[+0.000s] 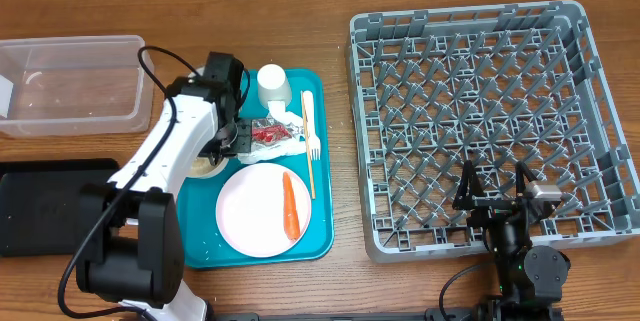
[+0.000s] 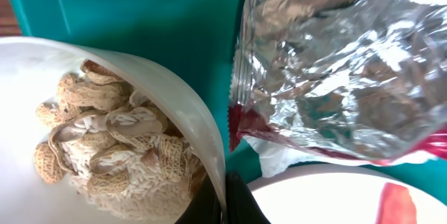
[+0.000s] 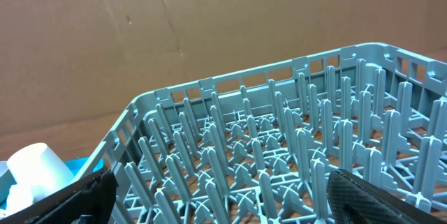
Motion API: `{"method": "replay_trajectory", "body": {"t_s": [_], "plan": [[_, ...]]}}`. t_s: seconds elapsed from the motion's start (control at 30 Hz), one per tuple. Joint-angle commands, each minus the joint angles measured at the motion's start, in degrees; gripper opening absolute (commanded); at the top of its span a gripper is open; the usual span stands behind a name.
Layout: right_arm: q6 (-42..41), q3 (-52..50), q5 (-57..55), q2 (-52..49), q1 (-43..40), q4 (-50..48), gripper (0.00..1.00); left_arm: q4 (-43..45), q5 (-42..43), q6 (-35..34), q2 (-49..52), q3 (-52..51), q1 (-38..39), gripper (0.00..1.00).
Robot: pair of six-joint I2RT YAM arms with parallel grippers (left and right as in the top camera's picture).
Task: Sort waste into correct bins and load items into the dishwasher rack
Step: 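Lift the white bowl with the left gripper and carry it left over the black tray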
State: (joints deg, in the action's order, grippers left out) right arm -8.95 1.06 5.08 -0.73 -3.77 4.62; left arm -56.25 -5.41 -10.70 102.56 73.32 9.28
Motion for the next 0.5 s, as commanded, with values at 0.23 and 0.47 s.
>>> {"method": "replay_trajectory", "body": {"t_s": [0.23,0.47], "plan": [[0.44,-0.59,-0.33,0.57,-0.48,-0.24,1.0,-8.24,-0.79,-4.76,-1.38,9.81,-0.9,0.04],[0.44,-0.59,-0.33,0.57,-0.48,-0.24,1.0,-11.41,1.68,-7.54,-6.56,11.72,-4.85,0.04]]}}
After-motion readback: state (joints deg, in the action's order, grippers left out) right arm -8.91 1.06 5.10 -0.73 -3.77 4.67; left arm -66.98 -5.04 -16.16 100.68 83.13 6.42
